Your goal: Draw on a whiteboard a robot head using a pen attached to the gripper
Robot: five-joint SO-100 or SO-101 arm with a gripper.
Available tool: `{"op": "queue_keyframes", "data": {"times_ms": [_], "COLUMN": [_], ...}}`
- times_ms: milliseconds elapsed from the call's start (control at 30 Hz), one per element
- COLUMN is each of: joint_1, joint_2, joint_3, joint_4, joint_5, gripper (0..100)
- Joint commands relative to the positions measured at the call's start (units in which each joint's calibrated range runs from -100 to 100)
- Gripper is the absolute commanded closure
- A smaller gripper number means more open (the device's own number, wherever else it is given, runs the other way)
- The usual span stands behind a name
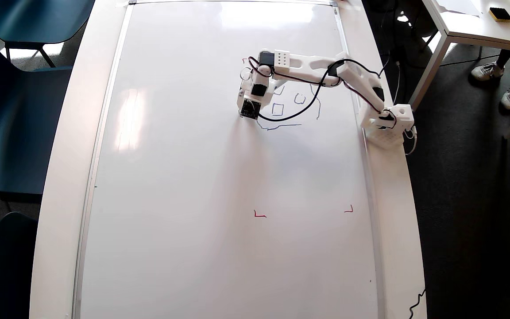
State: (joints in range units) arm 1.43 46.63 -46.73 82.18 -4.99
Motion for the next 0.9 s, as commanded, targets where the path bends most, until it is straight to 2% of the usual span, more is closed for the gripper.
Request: {"op": "queue_keyframes", "data": {"times_ms": [0,567,867], "joint_1": [0.15,-3.16,-2.21], "joint_2": [-2.98,-3.24,-6.09], "joint_3": [1.75,1.11,-6.97], "joint_4": [0.79,0.88,3.92], "joint_5": [-0.31,-1.33,-1.33], "gripper": [88,88,88]}}
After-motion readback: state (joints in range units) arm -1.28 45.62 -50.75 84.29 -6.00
